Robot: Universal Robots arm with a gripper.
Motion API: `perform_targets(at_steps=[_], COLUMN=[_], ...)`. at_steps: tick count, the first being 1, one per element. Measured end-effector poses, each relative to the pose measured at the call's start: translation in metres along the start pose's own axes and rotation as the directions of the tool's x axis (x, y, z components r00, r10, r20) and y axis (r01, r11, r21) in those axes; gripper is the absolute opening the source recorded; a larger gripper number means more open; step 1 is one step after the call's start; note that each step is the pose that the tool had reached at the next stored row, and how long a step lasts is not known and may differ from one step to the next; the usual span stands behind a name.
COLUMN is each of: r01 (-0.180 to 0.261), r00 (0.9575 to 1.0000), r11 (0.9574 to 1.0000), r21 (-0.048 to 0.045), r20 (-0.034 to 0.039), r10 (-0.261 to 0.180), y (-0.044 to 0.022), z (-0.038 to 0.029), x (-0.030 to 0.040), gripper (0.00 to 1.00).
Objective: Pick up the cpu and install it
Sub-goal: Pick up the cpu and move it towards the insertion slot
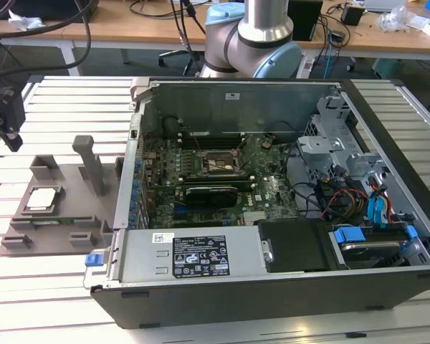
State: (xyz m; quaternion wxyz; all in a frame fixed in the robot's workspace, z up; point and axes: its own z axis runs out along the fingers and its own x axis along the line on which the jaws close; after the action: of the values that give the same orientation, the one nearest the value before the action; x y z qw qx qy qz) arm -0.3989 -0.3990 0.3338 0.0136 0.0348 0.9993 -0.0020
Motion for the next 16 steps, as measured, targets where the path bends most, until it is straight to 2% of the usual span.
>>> perform_targets(at_steps=[16], r01=[0.000], r00=[1.0000], r11=[1.0000], r21=[0.0000], r20=[-0.0001], r10=[0.000], y=[0.0000], z=[0.0049], x=[0.0001], gripper=[0.54])
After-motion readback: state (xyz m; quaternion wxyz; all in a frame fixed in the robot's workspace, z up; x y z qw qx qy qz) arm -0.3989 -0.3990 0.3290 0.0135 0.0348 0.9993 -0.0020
